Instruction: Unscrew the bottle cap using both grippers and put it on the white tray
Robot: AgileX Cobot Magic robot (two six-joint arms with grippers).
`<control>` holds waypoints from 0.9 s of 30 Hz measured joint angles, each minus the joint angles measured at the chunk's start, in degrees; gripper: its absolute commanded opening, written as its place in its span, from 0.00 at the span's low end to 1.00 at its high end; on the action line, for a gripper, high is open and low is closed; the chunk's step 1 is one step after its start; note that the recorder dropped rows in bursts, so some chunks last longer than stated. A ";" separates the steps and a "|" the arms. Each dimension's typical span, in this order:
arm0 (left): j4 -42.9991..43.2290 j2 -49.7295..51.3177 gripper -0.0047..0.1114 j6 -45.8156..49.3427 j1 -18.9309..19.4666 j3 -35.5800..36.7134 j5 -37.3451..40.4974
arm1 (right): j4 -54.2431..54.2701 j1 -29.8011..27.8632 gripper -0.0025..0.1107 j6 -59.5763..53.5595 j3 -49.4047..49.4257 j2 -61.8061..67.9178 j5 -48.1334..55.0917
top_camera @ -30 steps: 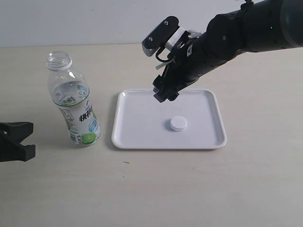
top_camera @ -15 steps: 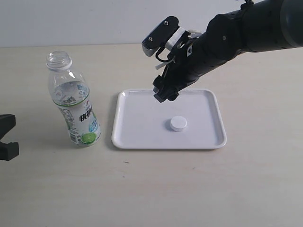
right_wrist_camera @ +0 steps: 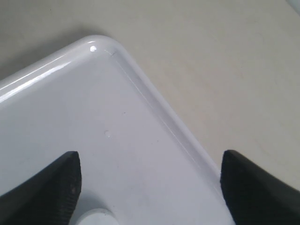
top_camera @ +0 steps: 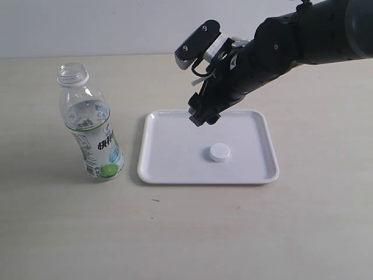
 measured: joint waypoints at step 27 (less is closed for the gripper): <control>0.33 -29.23 0.04 -2.12 0.00 2.59 6.09 | 0.00 0.00 0.70 0.00 0.00 0.00 0.00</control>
